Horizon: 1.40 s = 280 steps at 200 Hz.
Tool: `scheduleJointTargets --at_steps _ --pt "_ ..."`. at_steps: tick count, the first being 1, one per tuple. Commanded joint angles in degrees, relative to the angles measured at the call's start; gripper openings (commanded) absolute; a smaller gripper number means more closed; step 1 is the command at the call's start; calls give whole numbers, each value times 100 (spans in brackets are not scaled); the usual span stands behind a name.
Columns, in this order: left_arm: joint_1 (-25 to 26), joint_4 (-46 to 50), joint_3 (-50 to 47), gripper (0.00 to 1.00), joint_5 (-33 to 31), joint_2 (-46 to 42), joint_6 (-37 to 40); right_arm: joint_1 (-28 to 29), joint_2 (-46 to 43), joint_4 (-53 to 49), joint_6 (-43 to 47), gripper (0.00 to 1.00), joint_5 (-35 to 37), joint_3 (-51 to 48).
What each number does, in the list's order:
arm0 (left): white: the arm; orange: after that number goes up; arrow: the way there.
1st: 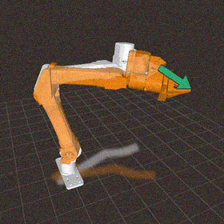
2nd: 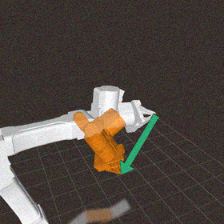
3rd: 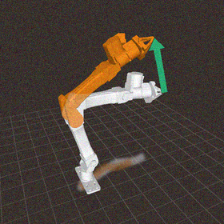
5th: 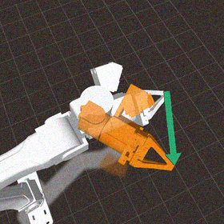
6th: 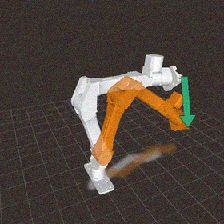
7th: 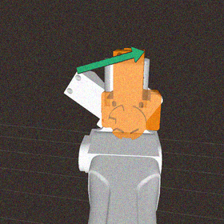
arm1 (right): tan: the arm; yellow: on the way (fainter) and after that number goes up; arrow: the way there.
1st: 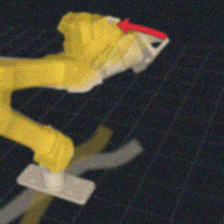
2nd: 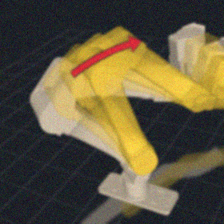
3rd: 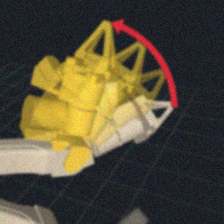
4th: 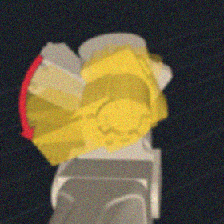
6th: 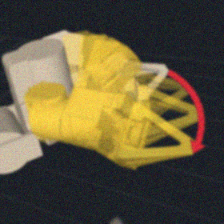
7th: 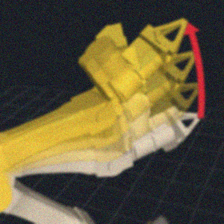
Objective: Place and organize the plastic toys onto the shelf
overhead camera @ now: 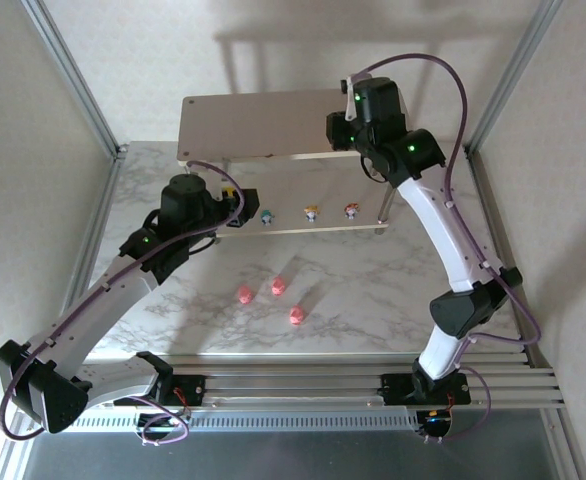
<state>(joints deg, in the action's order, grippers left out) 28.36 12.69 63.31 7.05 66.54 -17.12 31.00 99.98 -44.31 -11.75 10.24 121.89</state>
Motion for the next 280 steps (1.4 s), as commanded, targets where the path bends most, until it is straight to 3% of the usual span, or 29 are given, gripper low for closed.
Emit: scheduleJointTargets --at_steps 1,179,223,280 --pt "-67 -27 -42 59 160 -54 95 -39 38 -3 -26 23 2 166" --pt "-190 22 -236 59 217 -212 148 -94 781 -375 10 24 170 782" --pt "-212 6 -249 60 227 -214 157 -94 865 -481 0 32 250 907" --pt "-251 -12 -266 60 263 -203 174 -94 933 -512 -21 34 302 978"
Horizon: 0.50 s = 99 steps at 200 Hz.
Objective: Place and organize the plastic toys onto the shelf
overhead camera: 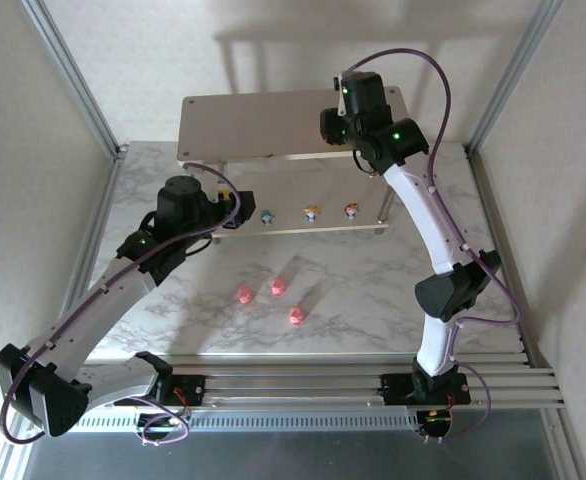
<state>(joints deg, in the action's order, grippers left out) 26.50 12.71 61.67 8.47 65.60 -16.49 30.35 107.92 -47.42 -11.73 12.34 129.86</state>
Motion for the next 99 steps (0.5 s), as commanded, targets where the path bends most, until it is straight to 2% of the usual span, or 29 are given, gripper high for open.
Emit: scheduleJointTargets --at_steps 1,80,99 --pt "-66 -10 -102 60 120 -109 111 -29 143 -205 -23 34 86 186" --pt "-132 -29 -129 60 164 -109 133 -28 165 -171 -69 40 6 208" --pt "-140 -32 -138 60 173 -122 129 -26 138 -171 -77 45 -17 198"
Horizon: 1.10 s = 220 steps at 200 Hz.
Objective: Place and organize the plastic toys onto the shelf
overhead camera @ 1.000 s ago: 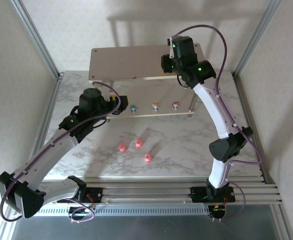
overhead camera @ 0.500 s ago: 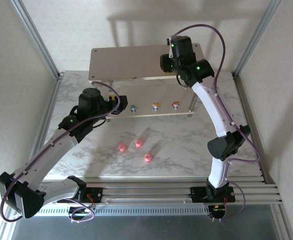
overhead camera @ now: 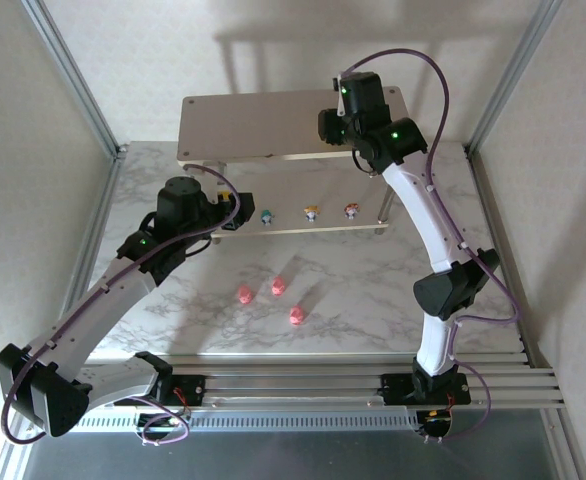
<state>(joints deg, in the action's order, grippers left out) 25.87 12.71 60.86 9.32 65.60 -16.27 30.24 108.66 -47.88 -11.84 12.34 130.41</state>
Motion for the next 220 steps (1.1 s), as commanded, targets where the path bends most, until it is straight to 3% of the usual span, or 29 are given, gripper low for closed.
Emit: scheduleJointTargets --at_steps 1,80,133,151,220 --pt "-79 -27 -57 60 92 -125 107 -17 61 -125 -70 45 -19 143" --pt "-112 -12 -66 60 97 -186 98 -9 -100 -54 -108 57 -231 -6" --pt "-135 -4 -65 60 105 -239 98 48 -568 191 -166 61 -189 -602" --pt "-143 19 -57 61 89 -271 98 52 -820 353 -119 68 -38 -757" --pt "-150 -36 -395 60 -287 -597 -38 285 -1723 396 65 70 -253 -939"
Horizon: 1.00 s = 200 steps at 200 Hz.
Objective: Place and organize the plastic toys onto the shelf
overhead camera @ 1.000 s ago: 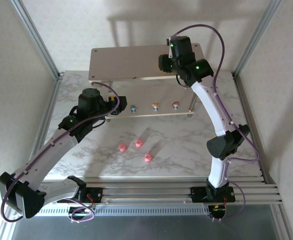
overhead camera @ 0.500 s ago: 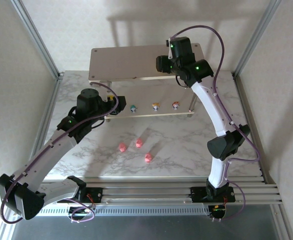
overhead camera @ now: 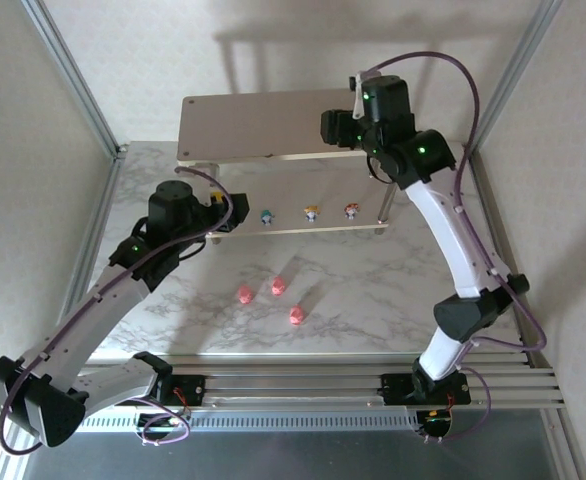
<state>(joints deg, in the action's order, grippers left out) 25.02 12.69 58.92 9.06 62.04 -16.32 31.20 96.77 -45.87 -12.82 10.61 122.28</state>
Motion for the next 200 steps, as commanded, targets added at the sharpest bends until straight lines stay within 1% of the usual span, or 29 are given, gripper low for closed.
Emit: scheduleJointTargets --at_steps 1,16,31,51,59,84,102,123,141,169,200 --pt "-66 -32 -212 60 -271 -252 -36 195 -553 193 173 70 -83 -130" --pt "-67 -9 -395 60 -383 -353 -67 314 -831 146 215 70 -148 -275" --pt "-58 -48 -724 59 -389 -486 -153 549 -1185 131 278 69 -81 -672" --pt "-24 -172 -1330 57 -436 -790 -292 1125 -1843 131 317 68 362 -1586" --pt "10 -203 -1576 57 -551 -976 -340 1503 -2125 163 270 67 580 -2048" --pt "72 -168 -2126 57 -772 -1485 -430 2326 -2670 -83 -323 65 1255 -3407" --pt "104 24 -2244 58 -887 -1622 -451 2767 -2859 -85 -1122 65 1367 -4518" --pt "156 176 -2352 57 -960 -1573 -485 3179 -2765 187 -2048 66 1203 -5631" --pt "242 210 -2512 57 -1011 -1488 -520 3507 -2392 427 -2709 65 1030 -6159" --pt "539 125 -2693 59 -1053 -1207 -747 3900 -1806 884 -3313 67 701 -6485" --pt "961 -87 -2985 60 -1174 -978 -1302 3953 -1572 1038 -3483 75 637 -6615"
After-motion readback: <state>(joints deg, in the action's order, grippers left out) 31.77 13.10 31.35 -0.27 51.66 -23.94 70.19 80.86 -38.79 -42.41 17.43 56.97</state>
